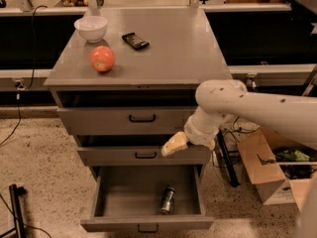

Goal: Pick green can from bottom drawer and place on counter

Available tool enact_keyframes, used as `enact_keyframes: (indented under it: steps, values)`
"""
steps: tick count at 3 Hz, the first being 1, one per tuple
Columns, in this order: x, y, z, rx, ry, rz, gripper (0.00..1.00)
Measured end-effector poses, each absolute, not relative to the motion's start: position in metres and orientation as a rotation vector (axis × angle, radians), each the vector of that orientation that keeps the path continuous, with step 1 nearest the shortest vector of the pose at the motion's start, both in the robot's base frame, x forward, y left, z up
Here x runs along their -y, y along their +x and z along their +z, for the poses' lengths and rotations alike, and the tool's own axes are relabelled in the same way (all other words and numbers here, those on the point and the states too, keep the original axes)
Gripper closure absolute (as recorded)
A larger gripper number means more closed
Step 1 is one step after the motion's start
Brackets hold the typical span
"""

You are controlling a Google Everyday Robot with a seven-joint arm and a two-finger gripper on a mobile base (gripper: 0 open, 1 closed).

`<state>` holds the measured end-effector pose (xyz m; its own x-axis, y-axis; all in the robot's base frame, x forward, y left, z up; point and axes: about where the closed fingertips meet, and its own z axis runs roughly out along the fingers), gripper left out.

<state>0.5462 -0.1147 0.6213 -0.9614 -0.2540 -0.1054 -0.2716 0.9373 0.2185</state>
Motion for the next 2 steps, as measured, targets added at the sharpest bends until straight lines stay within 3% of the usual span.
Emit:
enact_keyframes:
  steps: [2]
  values:
    - [0.106, 0.565, 0.473, -3.148, -0.04, 0.31, 0.0]
